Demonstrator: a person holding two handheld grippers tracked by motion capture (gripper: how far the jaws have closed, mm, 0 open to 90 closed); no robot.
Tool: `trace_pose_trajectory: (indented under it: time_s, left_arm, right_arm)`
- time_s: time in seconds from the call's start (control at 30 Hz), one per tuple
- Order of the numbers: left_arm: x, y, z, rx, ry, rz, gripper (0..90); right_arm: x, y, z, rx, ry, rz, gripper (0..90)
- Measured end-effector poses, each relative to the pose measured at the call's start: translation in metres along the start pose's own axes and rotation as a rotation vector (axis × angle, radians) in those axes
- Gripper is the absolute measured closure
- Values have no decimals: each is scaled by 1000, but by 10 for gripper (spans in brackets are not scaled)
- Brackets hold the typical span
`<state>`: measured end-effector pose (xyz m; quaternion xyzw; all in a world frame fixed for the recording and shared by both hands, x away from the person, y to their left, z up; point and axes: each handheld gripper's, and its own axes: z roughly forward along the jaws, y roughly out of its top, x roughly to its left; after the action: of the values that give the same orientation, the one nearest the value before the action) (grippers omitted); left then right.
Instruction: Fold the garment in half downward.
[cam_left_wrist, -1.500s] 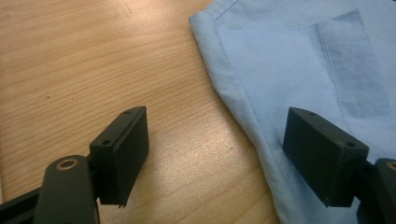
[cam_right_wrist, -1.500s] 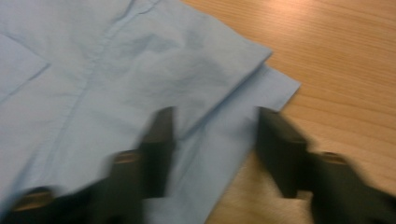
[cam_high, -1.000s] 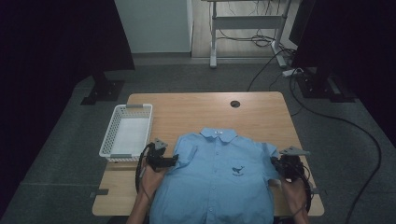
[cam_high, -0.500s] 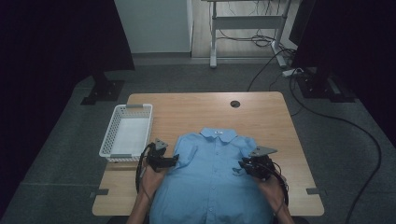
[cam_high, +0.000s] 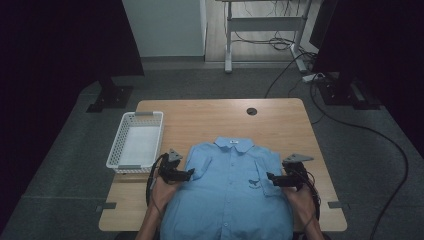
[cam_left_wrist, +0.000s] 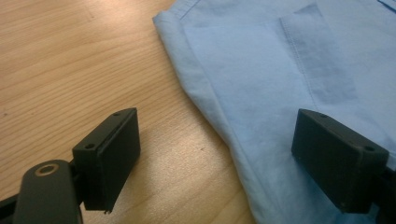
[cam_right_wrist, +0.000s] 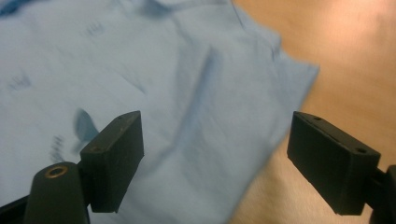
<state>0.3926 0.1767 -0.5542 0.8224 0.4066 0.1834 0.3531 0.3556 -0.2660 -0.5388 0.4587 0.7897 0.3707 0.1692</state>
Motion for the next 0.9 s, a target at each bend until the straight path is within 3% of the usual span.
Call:
trace_pose_trajectory:
  time_s: [0.13,0.23,0.3,0.63,0.9]
  left_arm:
    - [0,-1,-1,1,-14,12,146]
    - [-1,-1,-1,1,-12,11,146]
    - [-1,-2,-2,1,-13,13,146]
    - [-10,-15,-16,0,-18,16,157]
    - [-24,-31,-33,-1,-21,18,160]
  right_arm:
    - [-6,-12,9,44,-6,-2,132]
    - [-4,-17,11,26,-24,-53,98]
    - [-3,-19,12,15,-24,-59,82]
    - [4,-34,-3,9,-39,-41,80]
    - [17,-51,-19,8,-22,-58,80]
